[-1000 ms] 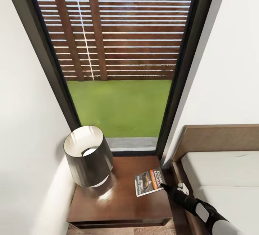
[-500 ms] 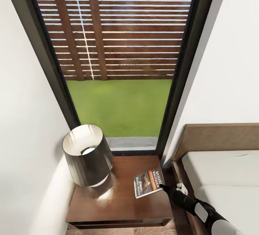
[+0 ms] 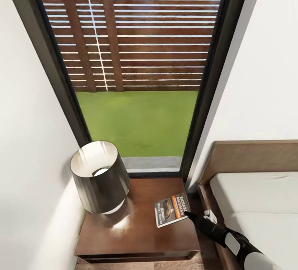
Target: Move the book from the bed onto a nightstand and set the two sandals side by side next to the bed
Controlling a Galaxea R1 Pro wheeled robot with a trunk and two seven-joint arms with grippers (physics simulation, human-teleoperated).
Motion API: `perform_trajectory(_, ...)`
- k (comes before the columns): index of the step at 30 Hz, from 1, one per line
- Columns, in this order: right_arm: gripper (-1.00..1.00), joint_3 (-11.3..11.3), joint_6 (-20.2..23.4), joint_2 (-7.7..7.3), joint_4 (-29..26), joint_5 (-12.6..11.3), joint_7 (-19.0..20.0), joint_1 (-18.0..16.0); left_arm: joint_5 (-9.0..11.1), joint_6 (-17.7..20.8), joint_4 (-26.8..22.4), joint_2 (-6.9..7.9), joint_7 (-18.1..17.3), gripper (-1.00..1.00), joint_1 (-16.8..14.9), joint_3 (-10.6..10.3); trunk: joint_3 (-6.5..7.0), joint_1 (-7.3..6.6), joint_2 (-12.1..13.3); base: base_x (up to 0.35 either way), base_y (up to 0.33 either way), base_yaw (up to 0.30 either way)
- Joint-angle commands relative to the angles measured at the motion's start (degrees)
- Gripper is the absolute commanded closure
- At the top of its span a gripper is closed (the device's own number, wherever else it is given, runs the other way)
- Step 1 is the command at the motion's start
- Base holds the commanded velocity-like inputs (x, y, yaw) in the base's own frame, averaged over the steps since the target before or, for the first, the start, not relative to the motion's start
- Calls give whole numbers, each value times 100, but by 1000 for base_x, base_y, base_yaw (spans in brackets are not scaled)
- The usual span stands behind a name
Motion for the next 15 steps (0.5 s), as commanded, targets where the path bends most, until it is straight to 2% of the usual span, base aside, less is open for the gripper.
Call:
perform_trajectory(1,100,-6,56,-2,-13,-47,9,-3,60,-18,4,1,-25,-100,-4,-38,-24,23,-45,0,0,0)
perform_trajectory(7,100,-5,56,5,-54,-46,6,-4,39,-18,4,-1,-25,-100,-4,-38,-131,154,-286,0,0,0)
perform_trajectory(15,100,-5,56,12,-73,-45,6,-4,-171,-18,4,-2,-25,-100,-4,-24,-275,330,-607,0,0,0)
